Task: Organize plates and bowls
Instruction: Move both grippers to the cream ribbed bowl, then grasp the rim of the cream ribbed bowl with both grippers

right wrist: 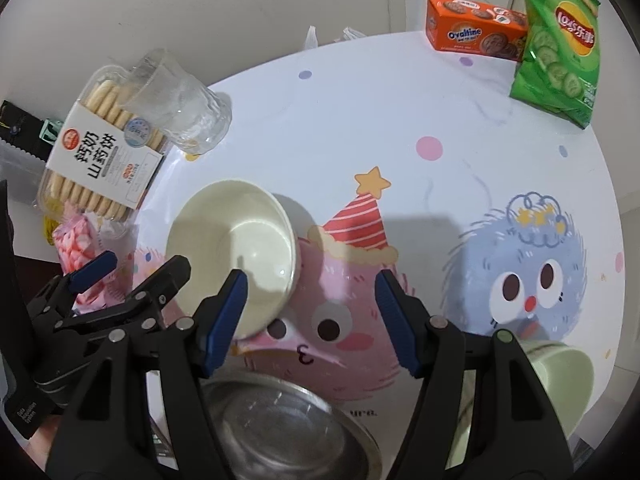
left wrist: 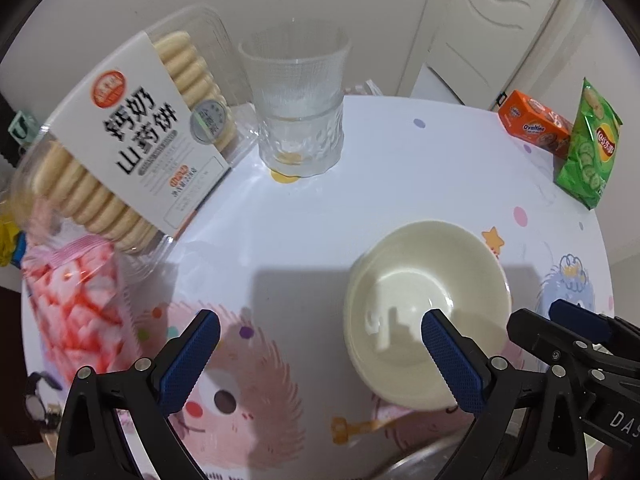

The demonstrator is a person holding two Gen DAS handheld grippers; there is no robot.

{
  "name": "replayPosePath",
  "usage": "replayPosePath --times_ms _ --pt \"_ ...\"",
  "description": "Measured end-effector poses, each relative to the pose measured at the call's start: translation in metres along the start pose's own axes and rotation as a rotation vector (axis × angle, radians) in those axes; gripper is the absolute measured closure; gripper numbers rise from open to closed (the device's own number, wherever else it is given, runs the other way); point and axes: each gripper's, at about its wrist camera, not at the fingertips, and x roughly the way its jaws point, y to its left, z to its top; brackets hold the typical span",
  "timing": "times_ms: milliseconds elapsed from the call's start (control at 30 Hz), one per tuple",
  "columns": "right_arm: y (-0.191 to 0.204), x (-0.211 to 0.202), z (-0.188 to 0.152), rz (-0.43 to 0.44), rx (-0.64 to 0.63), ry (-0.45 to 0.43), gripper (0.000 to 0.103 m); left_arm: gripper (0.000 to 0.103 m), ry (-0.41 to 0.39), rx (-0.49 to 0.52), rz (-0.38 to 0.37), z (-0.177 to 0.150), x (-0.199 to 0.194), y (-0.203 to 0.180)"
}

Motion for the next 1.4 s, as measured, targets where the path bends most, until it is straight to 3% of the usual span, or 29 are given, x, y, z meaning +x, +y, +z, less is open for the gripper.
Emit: replayPosePath --times_ms 400,433,500,633,700,800,967,1400 --pt "0.001 0.035 0.014 0.0 0.054 0.059 0.037 0.007 0.075 0.027 -0.024 0.007 0.035 0.008" --pt "0.001 0.038 0.015 -0.002 0.056 0.062 0.038 0.011 0.078 0.033 -0.026 0.007 0.037 0.007" --pt "0.001 0.044 0.016 0.0 0.062 0.078 0.054 0.019 0.086 0.047 -0.019 0.006 0.04 0.003" --pt "0.002 0.053 0.014 -0.008 0.068 0.106 0.071 0.043 0.113 0.058 -0.017 0.005 0.048 -0.001" --pt "0.003 0.056 0.013 -0.004 0.068 0.117 0.085 0.05 0.122 0.06 -0.024 0.005 0.05 -0.001" --pt "0.006 0.057 0.011 0.002 0.061 0.118 0.089 0.06 0.123 0.065 -0.045 0.006 0.05 -0.005" --pt "0.01 0.058 0.011 0.008 0.059 0.12 0.094 0.093 0.124 0.096 -0.067 0.01 0.051 -0.022" --pt "0.003 0.054 0.008 0.021 0.064 0.122 0.095 0.095 0.116 0.104 -0.061 0.011 0.046 -0.028"
